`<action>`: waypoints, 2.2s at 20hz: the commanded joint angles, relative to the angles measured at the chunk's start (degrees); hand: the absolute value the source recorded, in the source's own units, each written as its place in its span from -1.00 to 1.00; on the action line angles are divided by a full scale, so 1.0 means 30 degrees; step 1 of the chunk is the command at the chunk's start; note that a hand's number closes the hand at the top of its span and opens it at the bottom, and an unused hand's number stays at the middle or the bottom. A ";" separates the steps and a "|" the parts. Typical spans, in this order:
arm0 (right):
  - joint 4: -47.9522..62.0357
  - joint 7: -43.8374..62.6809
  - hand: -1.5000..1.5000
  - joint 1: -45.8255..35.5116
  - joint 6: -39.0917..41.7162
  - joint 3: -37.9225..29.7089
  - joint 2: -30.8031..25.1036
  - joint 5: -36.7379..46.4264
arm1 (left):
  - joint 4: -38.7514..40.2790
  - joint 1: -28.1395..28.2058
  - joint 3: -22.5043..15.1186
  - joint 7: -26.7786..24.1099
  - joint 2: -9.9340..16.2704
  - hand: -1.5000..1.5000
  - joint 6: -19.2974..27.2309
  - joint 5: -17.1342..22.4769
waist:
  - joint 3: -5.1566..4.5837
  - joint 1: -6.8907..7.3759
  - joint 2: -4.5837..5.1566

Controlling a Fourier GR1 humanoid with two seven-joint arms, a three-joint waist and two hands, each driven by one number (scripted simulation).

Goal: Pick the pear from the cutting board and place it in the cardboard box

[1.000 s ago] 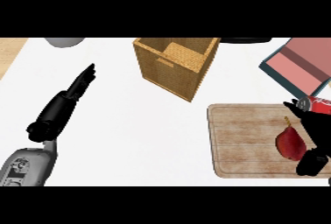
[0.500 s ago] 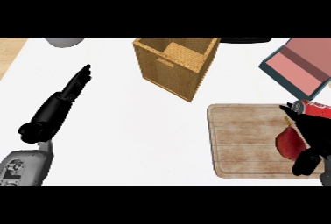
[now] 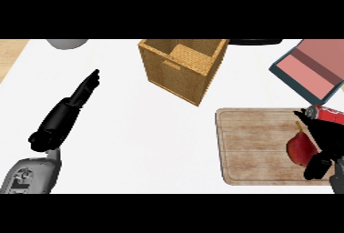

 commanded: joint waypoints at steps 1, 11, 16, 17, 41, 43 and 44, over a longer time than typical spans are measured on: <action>0.2592 -0.1469 -1.00 -0.0972 -0.0799 -0.0011 0.0452 0.0697 | -0.0005 -0.0001 0.0421 -0.0135 0.0066 0.00 -0.0467 0.0000 | 0.0004 0.0056 0.0013; 0.4764 -0.5798 1.00 -0.0764 -0.6771 0.0926 0.0294 0.3463 | -0.1114 -0.0291 0.0299 0.1167 -0.0478 0.00 -0.0270 -0.0195 | 0.0021 0.0166 0.0033; 0.1917 -0.6272 1.00 -0.0767 -0.5916 0.0416 -0.0091 0.3253 | 0.0384 -0.0593 0.1213 -0.0016 0.0157 0.00 -0.0967 0.0064 | 0.0002 0.0005 0.0003; 0.1490 -0.5323 1.00 -0.0544 -0.6699 0.1175 0.1006 0.3978 | 0.0776 -0.0471 0.1437 -0.0320 0.0407 0.00 -0.1198 0.0169 | 0.0001 0.0004 0.0005; 1.1212 -0.3760 1.00 -1.6918 -1.1165 -0.4740 0.3909 0.1303 | 0.0059 -0.1030 0.0946 0.0487 -0.0110 0.00 -0.1243 0.0010 | 0.0008 0.0333 0.0092; 1.0779 -0.2806 1.00 -1.6817 -1.1046 -0.5073 0.3358 0.1457 | -0.0431 0.0460 0.0339 -0.0396 -0.0539 0.00 -0.0502 -0.0941 | -0.0003 0.0226 0.0007; 1.3340 -0.3972 1.00 -1.7560 -1.2394 -0.5666 0.2901 0.1495 | 0.0418 -0.0846 0.0606 -0.0082 -0.0492 0.00 -0.0833 -0.0514 | 0.0005 0.0454 0.0211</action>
